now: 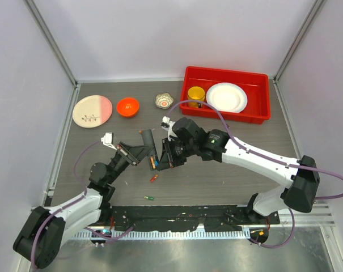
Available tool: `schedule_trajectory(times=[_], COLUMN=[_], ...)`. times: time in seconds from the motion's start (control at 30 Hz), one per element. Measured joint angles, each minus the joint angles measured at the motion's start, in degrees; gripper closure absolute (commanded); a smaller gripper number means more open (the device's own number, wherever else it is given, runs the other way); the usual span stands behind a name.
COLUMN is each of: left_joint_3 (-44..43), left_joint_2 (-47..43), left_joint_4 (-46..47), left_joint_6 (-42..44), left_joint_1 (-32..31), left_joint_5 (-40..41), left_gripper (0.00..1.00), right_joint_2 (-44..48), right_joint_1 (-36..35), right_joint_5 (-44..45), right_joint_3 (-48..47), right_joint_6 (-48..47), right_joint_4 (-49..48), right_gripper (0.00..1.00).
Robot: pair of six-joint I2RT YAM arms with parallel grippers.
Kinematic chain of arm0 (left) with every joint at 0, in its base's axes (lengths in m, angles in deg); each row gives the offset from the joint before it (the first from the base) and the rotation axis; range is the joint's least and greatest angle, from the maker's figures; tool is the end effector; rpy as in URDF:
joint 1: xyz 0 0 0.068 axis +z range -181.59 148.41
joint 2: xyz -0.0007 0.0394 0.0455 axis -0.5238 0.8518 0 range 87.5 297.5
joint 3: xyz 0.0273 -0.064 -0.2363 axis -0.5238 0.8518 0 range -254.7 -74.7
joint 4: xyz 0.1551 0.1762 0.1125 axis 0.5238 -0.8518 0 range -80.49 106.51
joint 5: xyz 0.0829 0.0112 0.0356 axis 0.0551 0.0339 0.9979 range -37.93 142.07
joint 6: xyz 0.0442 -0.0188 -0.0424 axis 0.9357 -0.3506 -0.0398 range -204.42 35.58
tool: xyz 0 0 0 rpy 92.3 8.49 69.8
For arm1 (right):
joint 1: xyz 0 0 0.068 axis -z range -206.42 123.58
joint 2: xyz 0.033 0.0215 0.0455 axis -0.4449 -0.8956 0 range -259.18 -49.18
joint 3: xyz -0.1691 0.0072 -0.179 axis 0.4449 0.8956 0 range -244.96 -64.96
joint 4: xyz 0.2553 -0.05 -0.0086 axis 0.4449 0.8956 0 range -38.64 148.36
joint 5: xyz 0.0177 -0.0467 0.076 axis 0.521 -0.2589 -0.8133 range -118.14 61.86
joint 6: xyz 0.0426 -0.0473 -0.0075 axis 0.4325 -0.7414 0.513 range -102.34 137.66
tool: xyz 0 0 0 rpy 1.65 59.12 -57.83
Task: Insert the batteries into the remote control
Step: Load the battery into the remote control.
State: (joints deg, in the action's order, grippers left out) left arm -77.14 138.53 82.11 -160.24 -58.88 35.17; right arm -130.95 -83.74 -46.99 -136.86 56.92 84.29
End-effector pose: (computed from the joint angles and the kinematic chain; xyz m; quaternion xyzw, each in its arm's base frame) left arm 0.1655 -0.1016 0.1897 -0.1340 0.5849 -0.6771 0.4260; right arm 0.1621 0.2825 0.2827 -0.2067 0.8825 0.3946 0.1507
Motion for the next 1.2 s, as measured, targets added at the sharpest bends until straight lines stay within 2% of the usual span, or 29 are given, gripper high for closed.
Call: schedule_trajectory(times=[0.47, 1.2], left_joint_3=[0.0, 0.02], left_joint_2=[-6.95, -8.31], left_joint_4=[-8.72, -11.65], left_joint_6=[1.57, 1.29], left_joint_1=[0.02, 0.26], left_joint_5=[1.29, 1.49], left_gripper=[1.0, 1.0], right_joint_2=[-1.14, -4.72], right_joint_1=[-0.33, -0.96], right_joint_5=[0.35, 5.03], right_joint_3=[0.0, -3.89], right_joint_6=[1.36, 1.38], right_joint_4=[-1.18, 1.36], right_gripper=[0.99, 0.99])
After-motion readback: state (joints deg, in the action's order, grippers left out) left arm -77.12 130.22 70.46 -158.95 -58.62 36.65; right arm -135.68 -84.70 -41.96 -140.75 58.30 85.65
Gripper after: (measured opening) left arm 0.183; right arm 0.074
